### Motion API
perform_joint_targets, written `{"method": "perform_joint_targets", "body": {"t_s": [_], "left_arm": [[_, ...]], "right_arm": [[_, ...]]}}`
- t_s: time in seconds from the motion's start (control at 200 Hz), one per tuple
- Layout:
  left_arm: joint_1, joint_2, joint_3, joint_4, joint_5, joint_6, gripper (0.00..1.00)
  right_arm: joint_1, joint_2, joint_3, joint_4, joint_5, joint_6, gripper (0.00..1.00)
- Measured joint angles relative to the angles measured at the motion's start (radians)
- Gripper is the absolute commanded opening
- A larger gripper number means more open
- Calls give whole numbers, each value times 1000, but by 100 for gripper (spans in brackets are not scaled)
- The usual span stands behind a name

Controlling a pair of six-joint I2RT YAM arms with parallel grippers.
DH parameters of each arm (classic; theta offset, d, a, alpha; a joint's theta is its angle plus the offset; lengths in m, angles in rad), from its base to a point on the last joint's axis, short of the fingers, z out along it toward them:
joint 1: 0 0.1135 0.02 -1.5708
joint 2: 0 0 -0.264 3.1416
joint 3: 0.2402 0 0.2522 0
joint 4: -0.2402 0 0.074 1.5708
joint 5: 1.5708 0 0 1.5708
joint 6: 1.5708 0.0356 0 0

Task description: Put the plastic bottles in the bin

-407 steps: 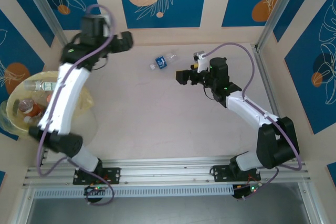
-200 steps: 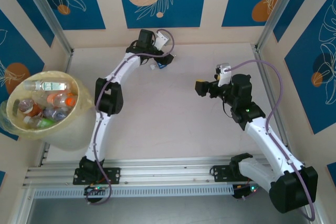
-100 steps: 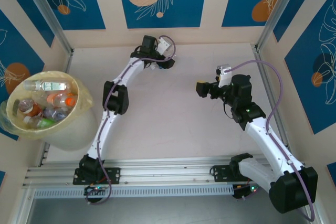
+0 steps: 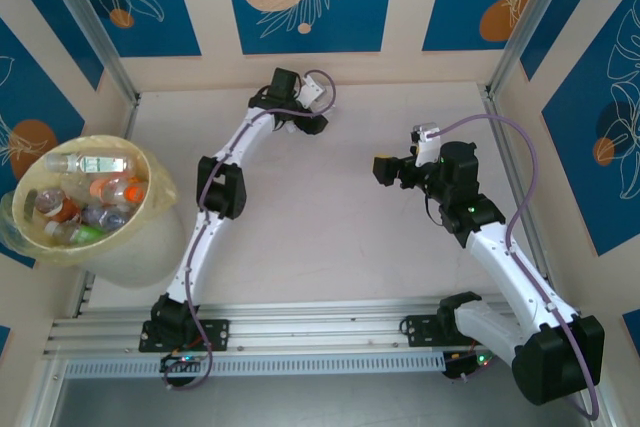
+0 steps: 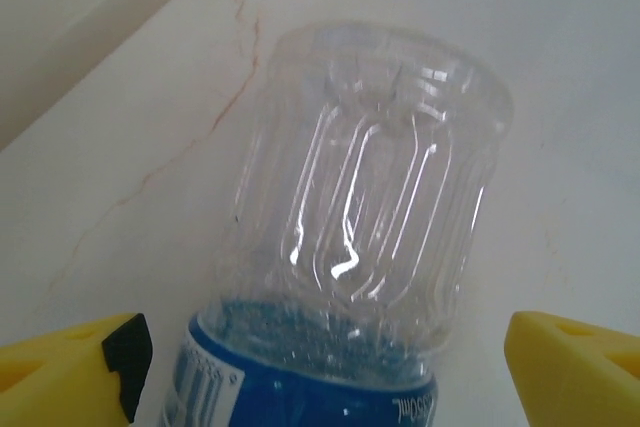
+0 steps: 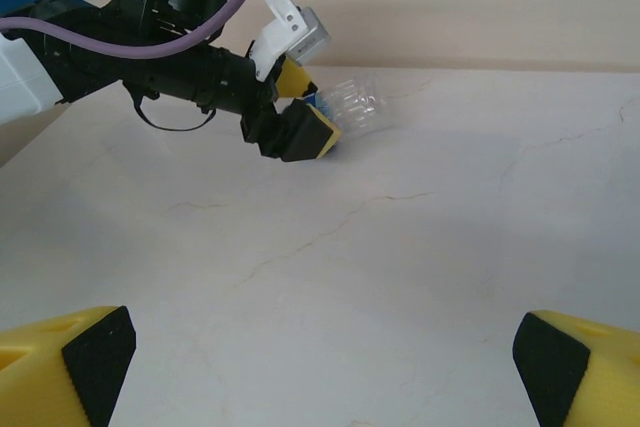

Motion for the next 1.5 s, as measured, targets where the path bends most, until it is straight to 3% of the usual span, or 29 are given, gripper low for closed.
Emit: {"method": "perform_joint_targets", "body": {"t_s": [0.125, 0.22, 0.35, 0.52, 0.73, 0.83, 0.96, 1.145, 1.275, 1.5], "left_arm": [[-13, 6, 1, -26, -49, 38, 75], [-22, 13, 2, -26, -79, 65, 56], [-29, 13, 8, -19, -106, 79, 45], [-31, 13, 18, -35, -97, 44, 41], [-32, -69, 12, -161, -34, -19, 43], [-33, -225, -60, -203, -5, -43, 46], [-35, -607, -353, -153, 8, -62, 47], [-71, -1010, -538, -59, -61, -91, 46], [-92, -1194, -758, 29, -109, -148, 45], [-94, -1357, -1072, 48, -232, -265, 44]], "right_arm": [[-2, 0, 0, 0, 0, 0, 99], [-2, 0, 0, 0, 0, 0, 99], [-2, 0, 0, 0, 0, 0, 99], [-2, -2, 0, 0, 0, 0, 99], [-4, -9, -51, 47, 0, 0, 99], [-11, 4, -70, 72, 0, 0, 99], [-19, 63, -71, 133, -6, 4, 99], [-21, 173, -69, 210, -37, 33, 99], [-21, 245, -36, 238, -75, 62, 99], [-16, 298, 16, 302, -118, 103, 99]]}}
